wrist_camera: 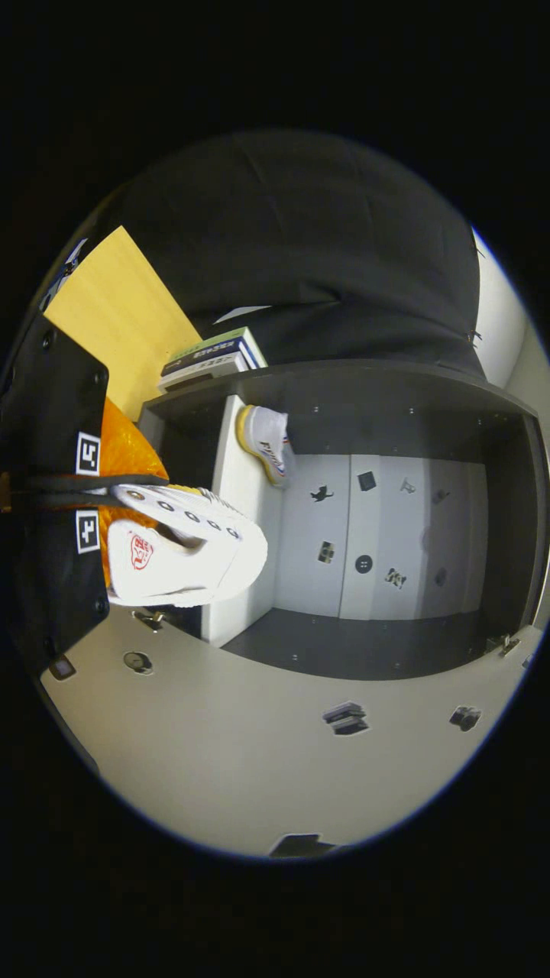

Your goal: Open the shoe cabinet door, grab the shoes and put them into the shoe cabinet, then close the shoe cabinet door.

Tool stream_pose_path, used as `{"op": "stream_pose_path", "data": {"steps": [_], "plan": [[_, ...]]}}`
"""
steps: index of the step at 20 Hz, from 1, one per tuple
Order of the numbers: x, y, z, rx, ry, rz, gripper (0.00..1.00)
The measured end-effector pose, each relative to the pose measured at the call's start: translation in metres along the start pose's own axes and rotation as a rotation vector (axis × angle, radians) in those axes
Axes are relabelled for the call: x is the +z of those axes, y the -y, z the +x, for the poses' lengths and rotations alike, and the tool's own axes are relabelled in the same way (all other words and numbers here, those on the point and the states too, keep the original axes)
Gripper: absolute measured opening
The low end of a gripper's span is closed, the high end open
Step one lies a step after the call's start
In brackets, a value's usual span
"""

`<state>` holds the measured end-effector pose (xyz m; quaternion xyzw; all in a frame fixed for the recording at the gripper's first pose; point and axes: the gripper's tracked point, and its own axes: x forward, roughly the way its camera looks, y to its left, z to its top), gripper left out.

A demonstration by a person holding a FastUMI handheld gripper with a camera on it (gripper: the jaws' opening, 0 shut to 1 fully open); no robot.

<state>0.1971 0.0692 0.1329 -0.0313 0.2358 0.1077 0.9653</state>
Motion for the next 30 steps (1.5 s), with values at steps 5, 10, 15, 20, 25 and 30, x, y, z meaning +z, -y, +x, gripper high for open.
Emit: {"op": "stream_pose_path", "data": {"steps": [5,10,15,20,25,30], "plan": [[0.063,0.003,0.028,-0.02,0.08,-0.019,0.02],[0.108,0.01,0.063,-0.07,0.149,-0.057,0.02],[0.139,0.027,0.11,-0.118,0.175,-0.074,0.02],[0.146,0.037,0.162,-0.124,0.153,-0.099,0.02],[0.12,0.051,0.211,-0.137,0.07,-0.097,0.02],[0.093,0.059,0.244,-0.145,-0.01,-0.1,0.02]]}}
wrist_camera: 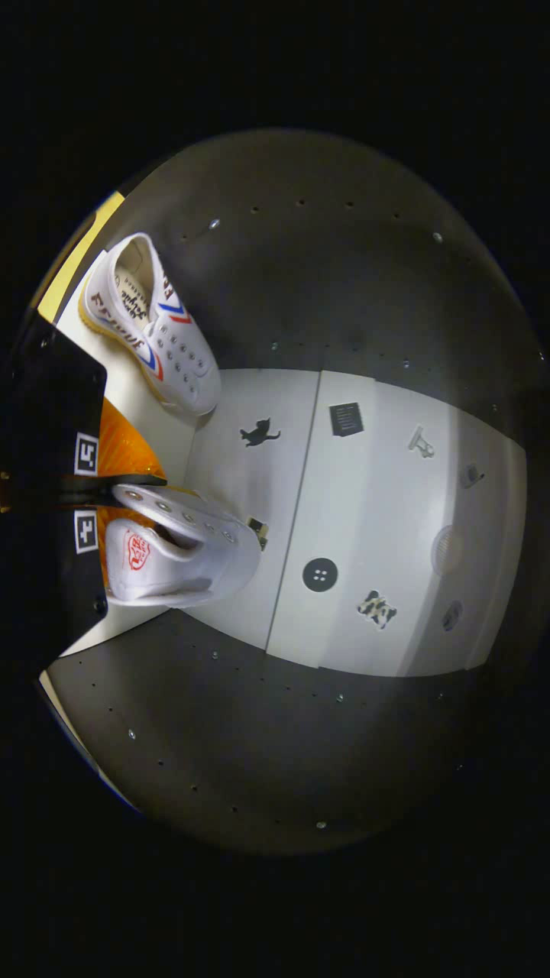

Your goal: Open the shoe cabinet door, grab the shoes and put them into the shoe cabinet, then close the shoe cabinet door.

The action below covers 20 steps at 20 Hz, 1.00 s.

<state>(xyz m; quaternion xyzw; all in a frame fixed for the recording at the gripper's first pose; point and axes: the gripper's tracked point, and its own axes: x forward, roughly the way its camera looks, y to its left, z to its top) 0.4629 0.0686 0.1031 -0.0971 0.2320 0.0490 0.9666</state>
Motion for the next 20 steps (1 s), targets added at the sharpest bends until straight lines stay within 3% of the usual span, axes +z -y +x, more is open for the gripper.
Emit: {"op": "stream_pose_path", "data": {"steps": [12,20], "plan": [[-0.025,-0.021,0.039,0.038,-0.135,0.17,0.03],[-0.029,-0.03,0.033,0.072,-0.188,0.274,0.15]]}}
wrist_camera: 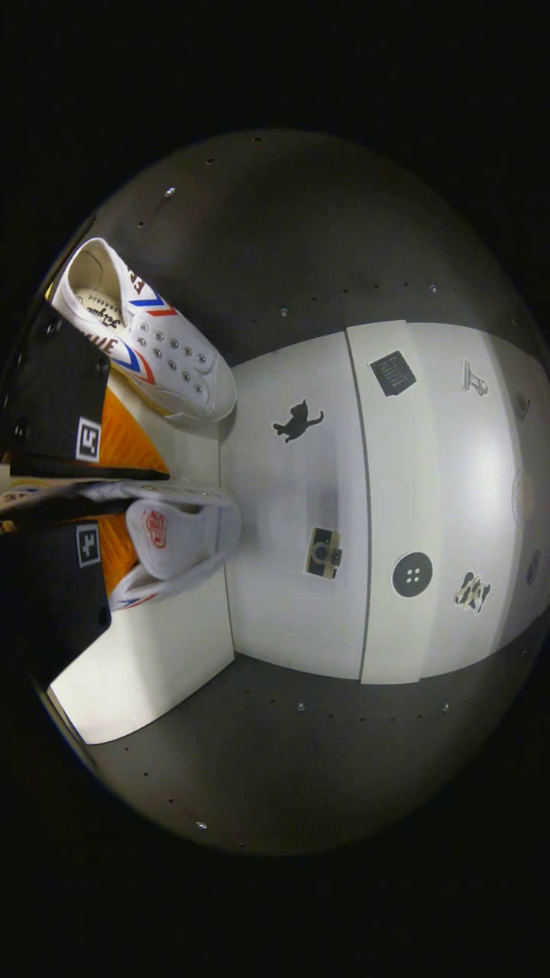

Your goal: Open the shoe cabinet door, grab the shoes and put them into the shoe cabinet, then close the shoe cabinet door.

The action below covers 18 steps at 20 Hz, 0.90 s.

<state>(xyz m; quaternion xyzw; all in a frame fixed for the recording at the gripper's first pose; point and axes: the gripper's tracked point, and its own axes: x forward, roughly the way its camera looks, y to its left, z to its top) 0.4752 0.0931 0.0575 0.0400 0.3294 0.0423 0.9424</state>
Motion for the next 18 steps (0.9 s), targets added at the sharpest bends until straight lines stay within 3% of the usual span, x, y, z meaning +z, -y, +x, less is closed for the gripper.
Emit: {"op": "stream_pose_path", "data": {"steps": [3,7,12,18], "plan": [[0.005,-0.009,-0.018,0.021,0.018,0.008,0.64],[0.019,-0.024,-0.068,0.03,0.111,-0.021,0.99],[0.03,-0.041,-0.159,0.024,0.254,-0.107,0.98],[0.023,-0.05,-0.278,0.033,0.416,-0.107,0.98]]}}
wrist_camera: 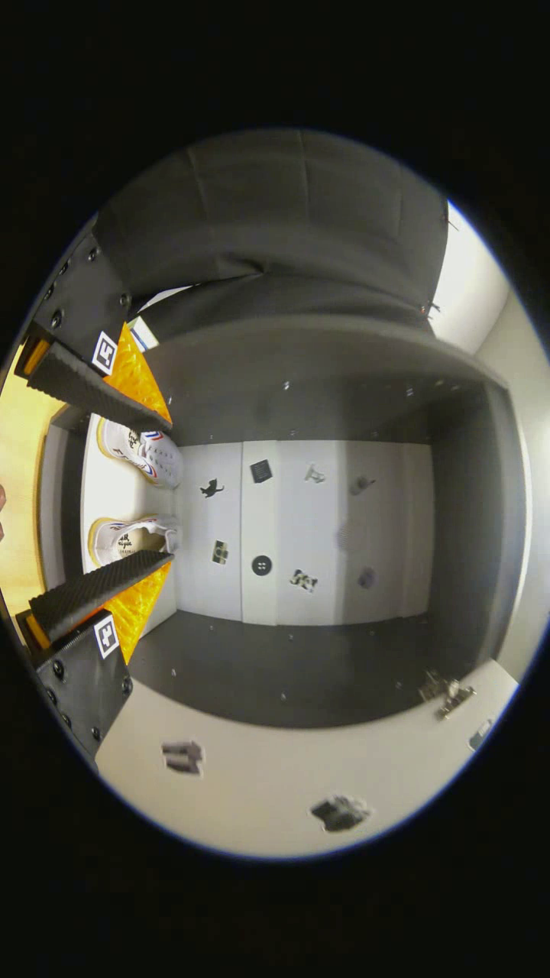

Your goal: Open the shoe cabinet door, grab the shoes and put them into the shoe cabinet, then close the shoe cabinet door.

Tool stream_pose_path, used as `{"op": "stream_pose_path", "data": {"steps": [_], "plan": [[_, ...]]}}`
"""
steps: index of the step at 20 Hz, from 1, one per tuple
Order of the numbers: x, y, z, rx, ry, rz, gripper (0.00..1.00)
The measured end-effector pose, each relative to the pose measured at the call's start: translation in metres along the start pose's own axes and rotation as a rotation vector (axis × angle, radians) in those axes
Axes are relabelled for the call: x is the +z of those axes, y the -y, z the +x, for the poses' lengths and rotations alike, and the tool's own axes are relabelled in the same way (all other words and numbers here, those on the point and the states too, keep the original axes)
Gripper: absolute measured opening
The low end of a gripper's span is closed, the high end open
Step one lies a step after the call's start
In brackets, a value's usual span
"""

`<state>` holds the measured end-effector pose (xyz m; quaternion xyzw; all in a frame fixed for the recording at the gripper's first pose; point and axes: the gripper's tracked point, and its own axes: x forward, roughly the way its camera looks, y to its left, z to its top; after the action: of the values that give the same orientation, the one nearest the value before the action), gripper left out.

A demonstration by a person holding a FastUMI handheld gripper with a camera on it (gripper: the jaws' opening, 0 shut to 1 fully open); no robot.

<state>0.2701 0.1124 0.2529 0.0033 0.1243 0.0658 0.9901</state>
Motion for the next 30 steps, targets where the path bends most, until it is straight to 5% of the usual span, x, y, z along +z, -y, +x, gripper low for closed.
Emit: {"op": "stream_pose_path", "data": {"steps": [11,16,24,30], "plan": [[-0.002,0.001,-0.211,0.081,0.16,-0.059,0.98],[-0.01,0.049,-0.279,0.055,0.17,-0.069,0.98],[-0.039,0.169,-0.33,0.024,0.141,-0.028,0.97],[-0.066,0.249,-0.329,0.09,0.092,0.029,0.96]]}}
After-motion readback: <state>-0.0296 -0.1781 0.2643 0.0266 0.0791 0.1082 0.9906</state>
